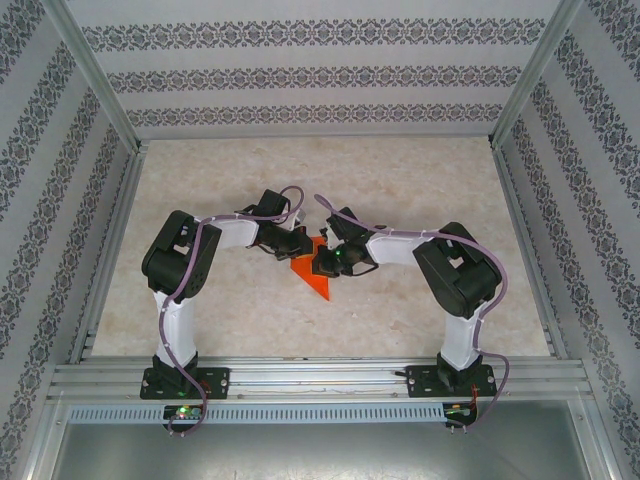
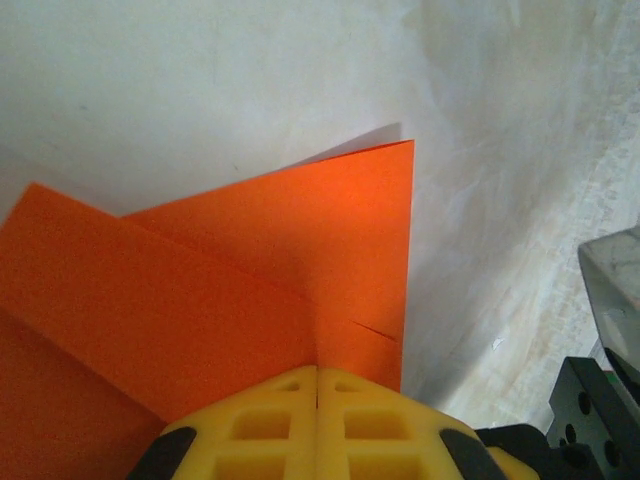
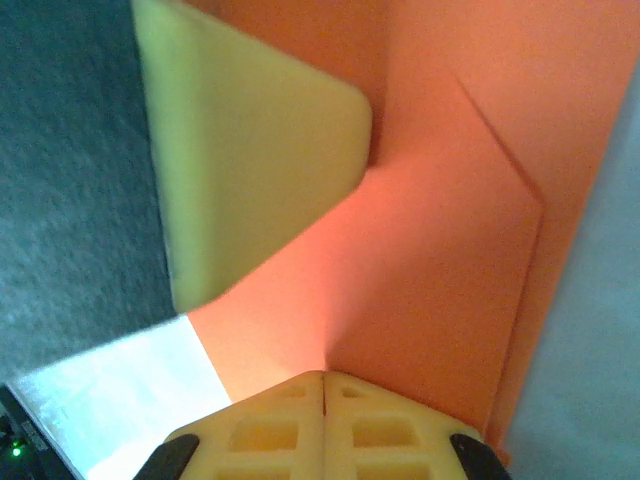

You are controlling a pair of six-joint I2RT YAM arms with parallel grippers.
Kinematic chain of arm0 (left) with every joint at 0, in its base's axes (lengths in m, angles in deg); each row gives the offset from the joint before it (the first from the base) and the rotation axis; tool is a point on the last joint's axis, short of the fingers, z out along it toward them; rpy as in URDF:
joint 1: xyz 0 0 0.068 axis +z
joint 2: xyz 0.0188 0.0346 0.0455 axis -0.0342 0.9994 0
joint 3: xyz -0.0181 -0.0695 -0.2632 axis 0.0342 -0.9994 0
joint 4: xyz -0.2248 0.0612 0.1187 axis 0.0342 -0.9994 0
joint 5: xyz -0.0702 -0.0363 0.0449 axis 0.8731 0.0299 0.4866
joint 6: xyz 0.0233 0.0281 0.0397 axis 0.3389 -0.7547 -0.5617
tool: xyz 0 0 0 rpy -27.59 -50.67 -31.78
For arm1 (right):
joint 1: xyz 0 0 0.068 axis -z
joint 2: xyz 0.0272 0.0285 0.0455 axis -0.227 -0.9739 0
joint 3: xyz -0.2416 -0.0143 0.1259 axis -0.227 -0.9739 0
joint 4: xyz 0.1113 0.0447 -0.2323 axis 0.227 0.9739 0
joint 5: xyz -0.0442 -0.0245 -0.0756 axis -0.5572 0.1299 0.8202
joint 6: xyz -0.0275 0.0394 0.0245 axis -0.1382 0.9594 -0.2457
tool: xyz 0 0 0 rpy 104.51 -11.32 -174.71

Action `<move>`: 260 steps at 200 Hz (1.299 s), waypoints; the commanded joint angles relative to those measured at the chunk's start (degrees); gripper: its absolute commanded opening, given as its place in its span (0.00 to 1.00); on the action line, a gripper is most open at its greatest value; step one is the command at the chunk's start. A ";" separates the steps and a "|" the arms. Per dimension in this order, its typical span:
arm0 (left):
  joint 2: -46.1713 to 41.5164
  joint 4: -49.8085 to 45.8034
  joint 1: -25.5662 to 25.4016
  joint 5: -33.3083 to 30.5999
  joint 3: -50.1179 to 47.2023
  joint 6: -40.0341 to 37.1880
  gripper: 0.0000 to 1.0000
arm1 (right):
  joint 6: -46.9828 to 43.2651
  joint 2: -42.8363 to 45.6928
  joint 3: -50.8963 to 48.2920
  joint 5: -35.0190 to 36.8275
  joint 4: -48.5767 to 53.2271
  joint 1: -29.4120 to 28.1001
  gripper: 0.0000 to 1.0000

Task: Fold a paper plane with a square sheet of paper (fold left side to right side)
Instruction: Fourth fold the wing at the center of the table.

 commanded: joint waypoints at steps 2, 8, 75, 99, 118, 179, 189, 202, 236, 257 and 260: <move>3.00 -1.44 0.87 -4.38 -1.89 0.62 0.00 | -0.79 0.83 -2.59 -0.01 8.47 -1.72 0.00; 3.08 -1.52 0.93 -4.45 -1.90 0.63 0.00 | -0.65 1.06 -2.75 0.12 8.61 -1.78 0.00; 3.26 -1.70 1.12 -4.51 -1.86 0.63 0.00 | 0.51 2.69 -5.46 0.22 8.55 -2.27 0.00; 3.27 -1.66 1.15 -4.49 -1.88 0.63 0.00 | 0.95 2.78 -6.21 -0.66 7.77 -2.35 0.00; 3.30 -1.67 1.21 -4.50 -1.90 0.63 0.00 | 1.32 3.21 -6.99 -1.05 7.12 -2.37 0.00; 3.44 -1.79 1.17 -4.56 -1.73 0.63 0.00 | 2.02 4.77 -9.19 -2.81 5.89 -2.45 0.00; 3.39 -1.87 1.20 -4.51 -1.72 0.63 0.00 | 2.11 5.08 -9.47 -3.15 5.79 -2.51 0.00; 3.44 -1.87 1.17 -4.56 -1.73 0.58 0.00 | 2.03 5.30 -9.78 -3.43 5.88 -2.50 0.00; 3.48 -1.91 1.21 -4.56 -1.63 0.62 0.00 | 2.06 5.85 -10.66 -3.96 5.88 -2.54 0.00; 3.52 -1.96 1.19 -4.56 -1.63 0.54 0.00 | 2.12 6.10 -11.14 -4.31 5.93 -2.66 0.00; 3.52 -1.96 1.24 -4.56 -1.59 0.54 0.00 | 2.09 6.11 -11.23 -4.44 5.93 -2.67 0.00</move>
